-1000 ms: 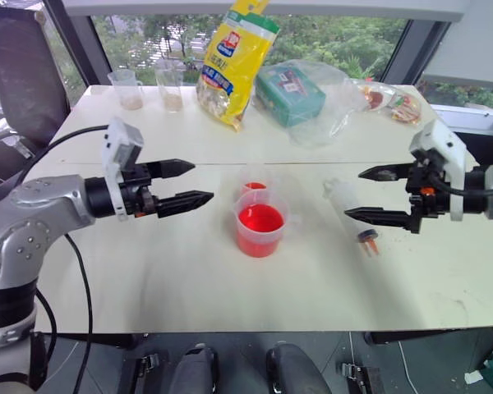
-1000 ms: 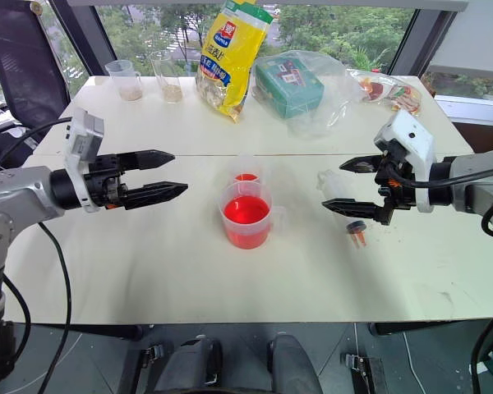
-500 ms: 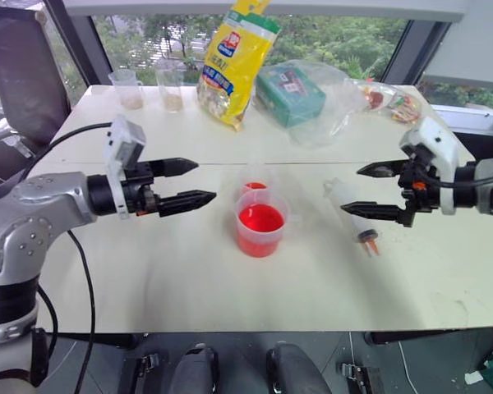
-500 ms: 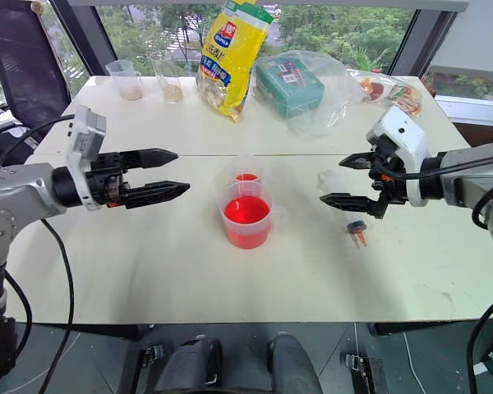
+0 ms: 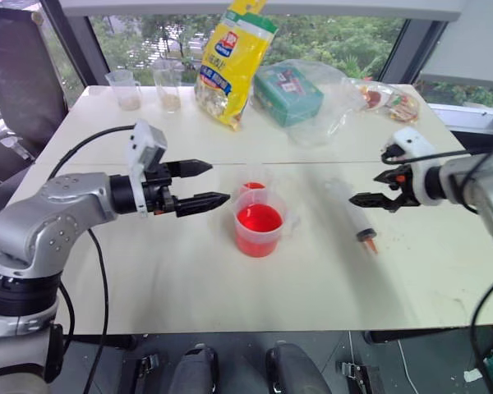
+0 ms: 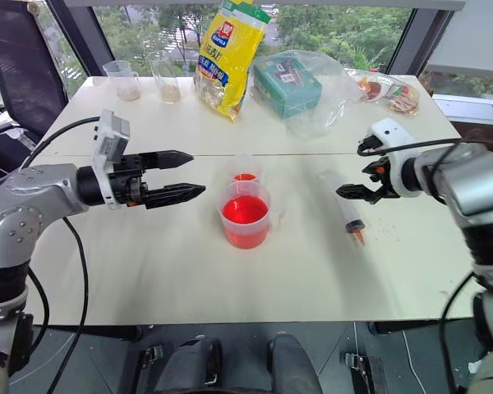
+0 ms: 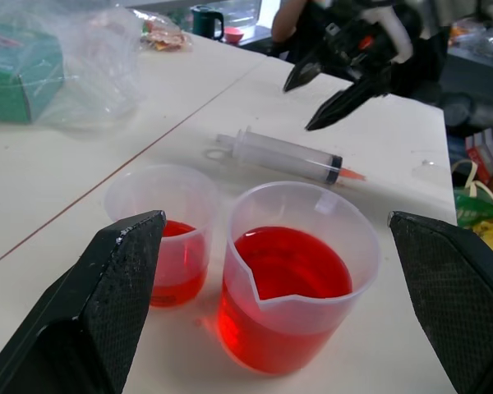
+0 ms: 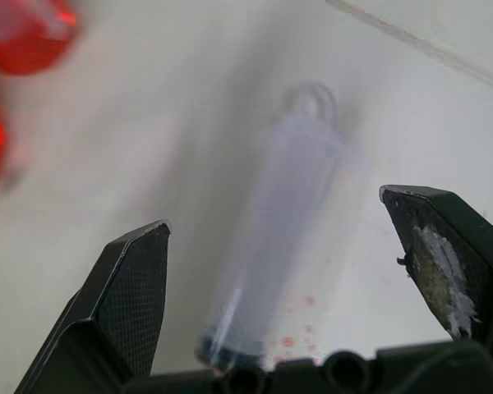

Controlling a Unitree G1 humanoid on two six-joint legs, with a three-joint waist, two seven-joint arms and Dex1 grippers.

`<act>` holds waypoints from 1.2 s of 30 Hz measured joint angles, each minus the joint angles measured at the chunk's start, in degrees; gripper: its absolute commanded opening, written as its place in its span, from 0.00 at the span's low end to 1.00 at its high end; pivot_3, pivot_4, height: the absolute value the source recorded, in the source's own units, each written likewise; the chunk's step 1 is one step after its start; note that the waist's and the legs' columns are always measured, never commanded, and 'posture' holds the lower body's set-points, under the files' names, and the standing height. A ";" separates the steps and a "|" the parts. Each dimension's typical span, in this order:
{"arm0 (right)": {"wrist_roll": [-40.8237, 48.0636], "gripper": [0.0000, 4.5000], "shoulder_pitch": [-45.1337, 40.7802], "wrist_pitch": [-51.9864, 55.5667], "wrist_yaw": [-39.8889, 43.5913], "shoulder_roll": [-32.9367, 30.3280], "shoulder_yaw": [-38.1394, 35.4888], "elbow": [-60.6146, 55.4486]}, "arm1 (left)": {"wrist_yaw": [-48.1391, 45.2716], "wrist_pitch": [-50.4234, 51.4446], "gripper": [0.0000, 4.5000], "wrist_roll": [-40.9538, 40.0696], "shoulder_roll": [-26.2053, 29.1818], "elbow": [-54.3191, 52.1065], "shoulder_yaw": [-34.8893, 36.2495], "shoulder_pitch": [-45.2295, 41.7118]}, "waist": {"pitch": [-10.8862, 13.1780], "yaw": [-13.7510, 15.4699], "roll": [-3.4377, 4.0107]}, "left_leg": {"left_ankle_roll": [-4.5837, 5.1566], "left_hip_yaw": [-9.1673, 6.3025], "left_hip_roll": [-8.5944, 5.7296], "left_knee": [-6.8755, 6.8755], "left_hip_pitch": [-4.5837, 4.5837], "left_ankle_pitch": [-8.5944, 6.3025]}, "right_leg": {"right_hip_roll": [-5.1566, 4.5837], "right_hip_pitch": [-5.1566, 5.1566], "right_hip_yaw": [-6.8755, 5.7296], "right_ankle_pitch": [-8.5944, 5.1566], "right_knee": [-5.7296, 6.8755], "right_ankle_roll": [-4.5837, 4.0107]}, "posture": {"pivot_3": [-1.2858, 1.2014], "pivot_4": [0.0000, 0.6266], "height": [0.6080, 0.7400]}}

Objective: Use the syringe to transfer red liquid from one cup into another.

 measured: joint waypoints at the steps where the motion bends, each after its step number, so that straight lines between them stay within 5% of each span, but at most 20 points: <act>1: -1.06 0.99 -1.51 0.40 -0.21 1.49 1.13 3.36 | -0.03 -0.30 1.00 0.35 -0.46 0.02 -0.28 -0.23 | 0.00 0.08 0.00 | 0.00 0.00 0.00 -0.01 0.00 0.00 | -0.01 0.00 0.00 0.00 0.00 0.00 | 0.52 0.24 1.00; 13: -9.19 0.99 -7.79 -4.51 1.10 12.14 5.33 26.04 | -0.29 -2.07 1.00 1.89 -1.18 -0.52 -0.55 1.57 | 0.00 0.14 0.00 | 0.00 0.01 0.00 -0.01 -0.06 0.00 | -0.02 -0.06 -0.01 0.00 0.00 0.00 | 0.52 0.24 1.00; 16: -10.80 0.81 -8.06 -5.59 1.59 13.46 5.74 27.23 | 0.61 -2.07 1.00 1.90 -1.18 -0.87 -0.44 1.64 | 0.00 0.02 0.00 | 0.00 0.01 0.00 0.00 -0.06 0.00 | -0.02 -0.05 -0.01 0.00 0.02 0.00 | 0.52 0.24 1.00; 21: -12.62 0.31 -8.29 -5.70 2.28 14.46 5.71 27.22 | 0.63 -2.36 1.00 1.98 -1.15 -1.06 -0.37 2.26 | -0.01 0.00 0.00 | 0.00 0.01 0.00 0.00 -0.04 0.00 | -0.01 -0.05 -0.01 0.00 0.04 0.00 | 0.52 0.24 1.00; 28: -13.38 0.31 -8.01 -3.71 1.20 15.21 4.83 23.22 | 0.29 -3.02 1.00 2.61 -0.48 -0.95 -0.31 2.41 | 0.00 0.05 0.02 | 0.00 0.01 0.00 -0.01 -0.06 0.00 | -0.02 -0.10 -0.01 0.00 0.07 0.00 | 0.52 0.24 1.00; 34: -7.41 0.31 -6.01 -4.14 -3.01 16.65 -10.91 5.05 | -1.10 -4.25 1.00 3.36 0.46 3.21 0.37 0.19 | 0.01 0.22 0.03 | 0.00 -0.02 0.00 -0.03 -0.11 0.00 | -0.02 -0.12 -0.04 0.00 0.06 0.00 | 0.52 0.24 1.00; 36: -3.44 0.31 -3.34 -11.27 -5.65 22.21 -18.53 -5.01 | -1.79 -4.85 1.00 3.41 0.38 5.31 0.73 -1.76 | 0.00 0.06 0.01 | 0.00 -0.03 0.01 -0.04 -0.10 0.00 | 0.00 -0.12 -0.04 0.00 0.06 0.01 | 0.52 0.24 1.00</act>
